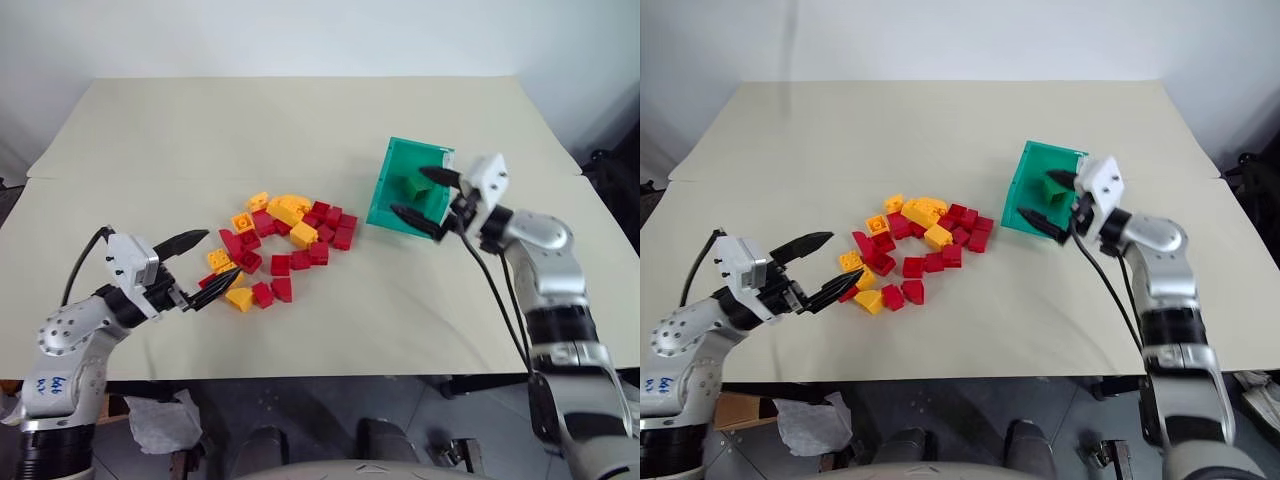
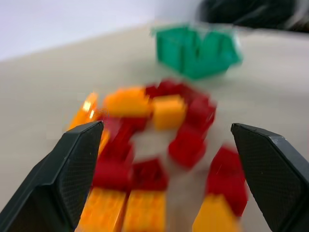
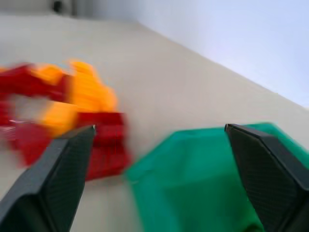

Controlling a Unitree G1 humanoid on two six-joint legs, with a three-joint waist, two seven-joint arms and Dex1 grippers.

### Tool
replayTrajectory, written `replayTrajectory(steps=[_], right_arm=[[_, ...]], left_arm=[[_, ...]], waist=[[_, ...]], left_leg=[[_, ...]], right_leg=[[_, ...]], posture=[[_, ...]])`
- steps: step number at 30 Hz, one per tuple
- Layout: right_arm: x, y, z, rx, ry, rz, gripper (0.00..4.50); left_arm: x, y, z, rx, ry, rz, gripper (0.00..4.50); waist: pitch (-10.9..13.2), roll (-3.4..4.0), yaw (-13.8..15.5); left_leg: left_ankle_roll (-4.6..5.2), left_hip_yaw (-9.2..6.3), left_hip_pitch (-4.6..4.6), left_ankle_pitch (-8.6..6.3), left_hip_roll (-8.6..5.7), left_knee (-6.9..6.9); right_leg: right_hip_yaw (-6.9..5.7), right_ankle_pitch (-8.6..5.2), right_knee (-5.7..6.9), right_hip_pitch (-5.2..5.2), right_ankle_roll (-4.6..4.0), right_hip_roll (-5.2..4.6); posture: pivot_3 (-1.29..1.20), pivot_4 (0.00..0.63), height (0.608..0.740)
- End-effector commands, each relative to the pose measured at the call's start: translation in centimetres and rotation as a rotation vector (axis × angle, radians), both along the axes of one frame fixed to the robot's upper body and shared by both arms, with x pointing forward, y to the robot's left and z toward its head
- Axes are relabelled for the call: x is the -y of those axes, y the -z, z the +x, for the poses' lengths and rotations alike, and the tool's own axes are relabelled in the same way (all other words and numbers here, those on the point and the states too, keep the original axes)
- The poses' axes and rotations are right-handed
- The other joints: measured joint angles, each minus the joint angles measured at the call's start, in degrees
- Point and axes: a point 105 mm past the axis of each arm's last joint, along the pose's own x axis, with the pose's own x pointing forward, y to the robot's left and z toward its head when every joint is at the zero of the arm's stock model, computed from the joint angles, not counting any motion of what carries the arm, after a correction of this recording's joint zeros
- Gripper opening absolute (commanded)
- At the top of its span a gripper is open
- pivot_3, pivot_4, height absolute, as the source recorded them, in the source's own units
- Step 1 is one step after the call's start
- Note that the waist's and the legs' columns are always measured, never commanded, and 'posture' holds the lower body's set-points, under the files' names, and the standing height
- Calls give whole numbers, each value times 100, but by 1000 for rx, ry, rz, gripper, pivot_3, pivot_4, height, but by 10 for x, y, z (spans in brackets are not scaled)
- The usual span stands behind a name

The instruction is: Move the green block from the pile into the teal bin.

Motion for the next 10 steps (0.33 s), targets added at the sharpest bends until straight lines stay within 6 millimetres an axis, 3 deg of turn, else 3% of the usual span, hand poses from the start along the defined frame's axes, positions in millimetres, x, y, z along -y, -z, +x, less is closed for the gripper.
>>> replayTrajectory(steps=[1,5,10], right_arm=[[8,1,-46,36,-92,42,4483],[20,44,-76,-70,-148,-109,4483],[25,60,-82,-102,-138,-118,4483]], left_arm=[[-16,-5,-7,86,-34,99,4500],[-24,0,-9,110,-75,152,4500],[-29,3,-2,116,-107,137,4500]], waist=[[0,0,24],[2,3,107],[2,3,85]], left_leg=[[-4,-1,6,-4,2,1],[2,22,9,-12,4,8],[10,53,43,-9,16,21]], right_leg=[[-3,0,2,2,0,1],[-2,0,-8,4,0,-1],[8,11,-5,20,-20,-2]], posture=[[0,150,740],[0,150,740],[0,150,740]])
